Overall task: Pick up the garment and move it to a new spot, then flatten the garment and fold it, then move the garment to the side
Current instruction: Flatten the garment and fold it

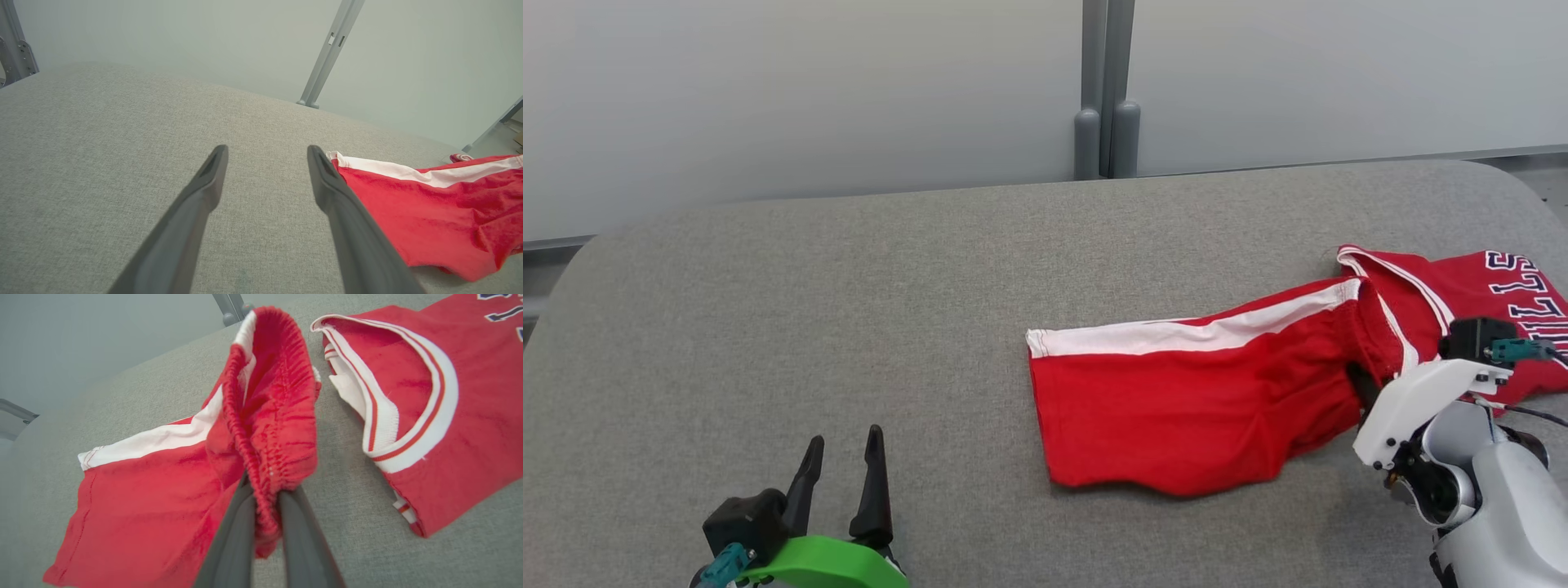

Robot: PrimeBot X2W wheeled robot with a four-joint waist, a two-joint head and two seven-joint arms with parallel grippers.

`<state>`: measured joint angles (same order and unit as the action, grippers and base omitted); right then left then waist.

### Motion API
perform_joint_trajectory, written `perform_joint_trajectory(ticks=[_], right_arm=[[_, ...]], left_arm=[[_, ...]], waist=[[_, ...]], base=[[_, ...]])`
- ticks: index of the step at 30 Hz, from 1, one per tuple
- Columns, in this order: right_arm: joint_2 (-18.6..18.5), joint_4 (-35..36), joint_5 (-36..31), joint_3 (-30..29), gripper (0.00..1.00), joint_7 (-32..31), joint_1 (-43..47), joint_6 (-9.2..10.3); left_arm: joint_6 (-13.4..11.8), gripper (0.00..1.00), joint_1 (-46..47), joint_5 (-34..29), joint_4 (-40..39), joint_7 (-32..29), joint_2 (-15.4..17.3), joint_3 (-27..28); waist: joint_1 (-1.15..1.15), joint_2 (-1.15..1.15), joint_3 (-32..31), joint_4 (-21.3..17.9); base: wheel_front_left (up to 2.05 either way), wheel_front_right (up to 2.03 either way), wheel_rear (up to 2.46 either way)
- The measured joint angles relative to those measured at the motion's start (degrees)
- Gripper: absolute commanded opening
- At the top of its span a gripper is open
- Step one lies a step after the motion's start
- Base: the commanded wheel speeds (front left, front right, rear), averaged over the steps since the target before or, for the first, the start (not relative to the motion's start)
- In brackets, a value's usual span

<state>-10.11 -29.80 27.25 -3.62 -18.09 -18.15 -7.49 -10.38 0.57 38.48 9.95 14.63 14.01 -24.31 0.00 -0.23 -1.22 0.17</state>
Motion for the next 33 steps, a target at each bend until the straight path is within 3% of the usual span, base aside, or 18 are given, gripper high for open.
perform_joint_trajectory(ticks=[9,15,21,33], right_arm=[[5.15,12.27,-1.44,2.72,0.0,-7.31,2.0,0.01],[6.9,15.25,-1.83,5.77,0.0,-9.37,2.54,0.01],[7.17,12.54,0.34,10.28,0.0,-8.99,1.7,0.01],[7.27,-1.29,1.53,17.0,0.0,-4.77,-3.96,0.01]], left_arm=[[0.01,1.0,0.49,-0.05,-0.82,-0.2,-0.31,-0.81],[0.18,1.0,0.66,-0.05,-1.25,-0.2,-0.58,-1.15],[0.55,1.0,1.24,-0.07,-1.37,-0.19,-0.89,-1.57],[1.22,1.0,2.49,-0.42,-0.71,-0.1,-2.22,-2.82]], waist=[[0.0,0.0,-0.23,1.15],[0.0,0.0,-0.27,2.92],[0.0,0.0,-0.22,5.17],[0.0,0.0,0.08,9.69]], base=[[0.0,0.0,0.0],[0.0,0.0,0.0],[0.0,0.0,0.0],[0.0,0.0,0.0]])
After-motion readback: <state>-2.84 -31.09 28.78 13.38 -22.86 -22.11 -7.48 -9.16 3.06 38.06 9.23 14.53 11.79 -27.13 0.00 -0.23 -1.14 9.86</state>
